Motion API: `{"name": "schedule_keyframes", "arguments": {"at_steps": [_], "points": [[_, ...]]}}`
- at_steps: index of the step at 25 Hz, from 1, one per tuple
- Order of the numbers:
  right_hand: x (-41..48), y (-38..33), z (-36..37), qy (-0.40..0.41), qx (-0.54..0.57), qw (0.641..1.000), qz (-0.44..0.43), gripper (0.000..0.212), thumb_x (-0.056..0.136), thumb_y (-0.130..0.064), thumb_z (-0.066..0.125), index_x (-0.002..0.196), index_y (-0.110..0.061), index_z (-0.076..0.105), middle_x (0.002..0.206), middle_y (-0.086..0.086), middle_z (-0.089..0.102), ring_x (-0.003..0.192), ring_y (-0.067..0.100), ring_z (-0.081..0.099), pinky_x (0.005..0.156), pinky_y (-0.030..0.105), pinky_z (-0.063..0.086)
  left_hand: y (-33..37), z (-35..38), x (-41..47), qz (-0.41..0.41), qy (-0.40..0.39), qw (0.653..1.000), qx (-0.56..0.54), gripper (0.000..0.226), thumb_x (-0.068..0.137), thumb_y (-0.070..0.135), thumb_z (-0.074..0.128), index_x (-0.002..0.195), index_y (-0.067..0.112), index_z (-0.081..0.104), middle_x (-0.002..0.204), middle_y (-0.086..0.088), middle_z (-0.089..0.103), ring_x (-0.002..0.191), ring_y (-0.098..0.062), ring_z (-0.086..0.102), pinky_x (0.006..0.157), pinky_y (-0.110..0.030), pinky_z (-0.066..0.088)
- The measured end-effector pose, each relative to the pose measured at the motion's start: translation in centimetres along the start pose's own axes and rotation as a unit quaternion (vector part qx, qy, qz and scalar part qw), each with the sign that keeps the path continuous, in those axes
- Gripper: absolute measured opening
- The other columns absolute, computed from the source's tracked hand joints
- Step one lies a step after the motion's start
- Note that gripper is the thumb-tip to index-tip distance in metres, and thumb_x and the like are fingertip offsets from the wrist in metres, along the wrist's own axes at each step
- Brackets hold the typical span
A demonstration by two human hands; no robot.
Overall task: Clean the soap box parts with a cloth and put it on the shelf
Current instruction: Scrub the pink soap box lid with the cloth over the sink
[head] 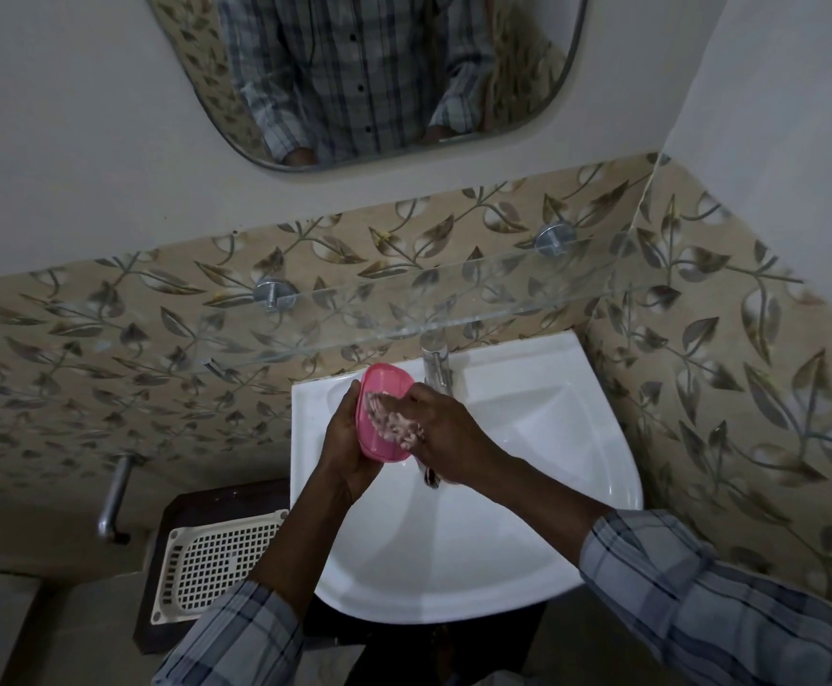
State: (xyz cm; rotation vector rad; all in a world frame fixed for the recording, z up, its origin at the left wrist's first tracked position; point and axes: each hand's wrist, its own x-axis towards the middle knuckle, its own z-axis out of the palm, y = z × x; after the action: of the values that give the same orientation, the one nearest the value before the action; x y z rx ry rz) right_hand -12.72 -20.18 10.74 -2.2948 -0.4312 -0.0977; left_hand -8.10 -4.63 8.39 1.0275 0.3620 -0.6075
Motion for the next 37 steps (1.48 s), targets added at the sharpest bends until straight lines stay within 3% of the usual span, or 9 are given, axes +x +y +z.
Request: {"name": "schedule_keyframes", "arguments": {"at_steps": [4,8,13,15,18,22,27,32,37], "points": [[-0.2,2.7,-2.2,0.015,0.25,0.957,0.144,0.029,0.075,-0.01,0.083,0.104,-0.011,0.076,0.097,0.008,0.076,0.088,0.021,0.072,0.077,0.032,0.056,-0.6,-1.7,-0.2,-0.025,-0.001,0.999,-0.033,0.058,0.1,0.052,0.039,0.133,0.008,0.057,0.114,-0.02,0.071,0.101,-0.034,0.066,0.084,-0.045,0.055],[0.2,3.5,-3.3,0.161,0.575,0.747,0.292,0.019,0.083,0.003,0.07,0.098,-0.008,0.076,0.094,0.012,0.078,0.089,0.029,0.073,0.077,0.037,0.06,0.5,-1.9,-0.1,-0.021,-0.044,0.997,-0.067,0.056,0.099,0.051,0.045,0.123,0.006,0.069,0.116,-0.024,0.068,0.096,-0.036,0.069,0.082,-0.044,0.059],[0.9,1.0,-2.8,0.162,0.172,0.953,0.19,0.028,0.085,-0.007,0.07,0.109,-0.02,0.071,0.098,0.002,0.075,0.086,0.017,0.07,0.072,0.028,0.055,0.1,-0.8,-0.4,-0.006,-0.054,0.998,0.018,0.063,0.097,0.059,0.039,0.133,0.011,0.061,0.121,-0.023,0.067,0.102,-0.035,0.066,0.086,-0.043,0.058],[0.6,0.0,-1.1,0.099,-0.027,0.991,0.084,0.043,0.085,-0.008,0.07,0.126,-0.019,0.063,0.114,0.006,0.069,0.097,0.019,0.065,0.074,0.03,0.054,-0.5,0.0,-0.5,0.019,-0.056,0.997,0.042,0.056,0.098,0.056,0.038,0.124,0.018,0.069,0.122,-0.016,0.07,0.106,-0.03,0.068,0.09,-0.041,0.057],[0.8,-0.3,0.0,0.059,-0.108,0.984,0.128,0.036,0.086,-0.012,0.068,0.121,-0.016,0.062,0.114,0.009,0.067,0.102,0.027,0.064,0.072,0.032,0.053,-1.2,0.1,-0.6,0.044,-0.025,0.996,0.077,0.049,0.1,0.052,0.036,0.117,0.024,0.073,0.115,-0.012,0.073,0.099,-0.024,0.072,0.084,-0.037,0.059],[1.2,1.2,-1.1,0.123,0.058,0.943,0.303,0.026,0.082,-0.025,0.074,0.103,-0.012,0.066,0.1,0.005,0.073,0.091,0.023,0.069,0.071,0.027,0.052,-0.9,-0.8,-0.5,0.037,0.0,0.996,0.086,0.063,0.098,0.059,0.036,0.135,0.012,0.057,0.117,-0.021,0.067,0.102,-0.031,0.065,0.094,-0.045,0.051],[0.6,2.3,-2.5,0.082,0.236,0.928,0.276,0.03,0.068,-0.025,0.085,0.094,-0.017,0.073,0.09,0.001,0.077,0.083,0.019,0.073,0.077,0.037,0.06,-0.8,-0.9,0.1,0.05,-0.01,0.981,0.188,0.059,0.098,0.057,0.037,0.135,0.014,0.057,0.123,-0.023,0.068,0.104,-0.036,0.066,0.094,-0.048,0.051],[2.2,2.9,-0.8,0.186,0.423,0.786,0.411,0.027,0.066,-0.02,0.087,0.089,-0.009,0.077,0.085,0.013,0.078,0.081,0.03,0.075,0.081,0.049,0.061,-1.0,0.2,0.6,0.091,-0.027,0.965,0.244,0.054,0.098,0.056,0.042,0.135,0.02,0.058,0.119,-0.018,0.07,0.098,-0.03,0.069,0.086,-0.042,0.056],[1.5,2.7,-0.4,0.178,0.416,0.802,0.39,0.032,0.06,-0.036,0.083,0.085,-0.017,0.078,0.076,0.004,0.078,0.069,0.022,0.076,0.067,0.04,0.062,-1.5,-0.1,0.8,0.078,-0.014,0.961,0.265,0.059,0.091,0.066,0.045,0.128,0.024,0.064,0.112,-0.012,0.074,0.096,-0.028,0.071,0.082,-0.038,0.059]]}}
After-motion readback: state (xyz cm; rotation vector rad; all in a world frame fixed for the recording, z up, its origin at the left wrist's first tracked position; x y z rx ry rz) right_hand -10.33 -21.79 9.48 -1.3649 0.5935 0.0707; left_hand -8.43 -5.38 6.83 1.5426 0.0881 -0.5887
